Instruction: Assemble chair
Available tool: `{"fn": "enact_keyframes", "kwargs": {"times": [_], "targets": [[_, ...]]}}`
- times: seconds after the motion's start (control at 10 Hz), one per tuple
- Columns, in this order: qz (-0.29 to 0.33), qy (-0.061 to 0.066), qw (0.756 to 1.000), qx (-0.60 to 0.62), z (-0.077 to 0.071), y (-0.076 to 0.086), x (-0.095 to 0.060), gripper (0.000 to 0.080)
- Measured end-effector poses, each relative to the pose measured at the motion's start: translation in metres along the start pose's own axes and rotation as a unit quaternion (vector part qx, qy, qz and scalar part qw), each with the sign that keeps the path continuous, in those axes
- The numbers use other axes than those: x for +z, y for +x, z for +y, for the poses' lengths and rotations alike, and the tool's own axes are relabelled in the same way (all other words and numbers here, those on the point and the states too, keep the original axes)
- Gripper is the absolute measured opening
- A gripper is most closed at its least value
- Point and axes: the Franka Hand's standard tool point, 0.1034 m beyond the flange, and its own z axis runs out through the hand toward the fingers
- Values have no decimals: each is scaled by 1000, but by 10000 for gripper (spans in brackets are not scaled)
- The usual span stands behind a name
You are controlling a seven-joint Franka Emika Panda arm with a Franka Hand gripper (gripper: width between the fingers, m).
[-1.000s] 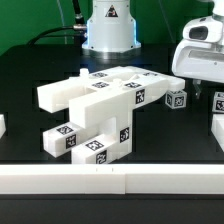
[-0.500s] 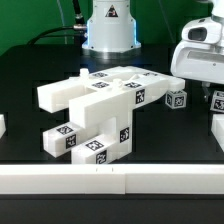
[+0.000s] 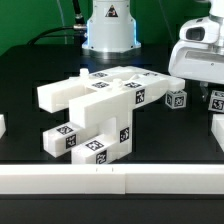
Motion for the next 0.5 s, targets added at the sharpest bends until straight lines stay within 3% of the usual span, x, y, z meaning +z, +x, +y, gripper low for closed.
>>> {"fn": "enact_keyframes", "kwargs": {"times": [0.3, 0.5], "targets": [[-12, 12, 1000, -25, 20, 31, -55, 271], [-3, 26, 999, -37, 35, 71, -85, 271]]}}
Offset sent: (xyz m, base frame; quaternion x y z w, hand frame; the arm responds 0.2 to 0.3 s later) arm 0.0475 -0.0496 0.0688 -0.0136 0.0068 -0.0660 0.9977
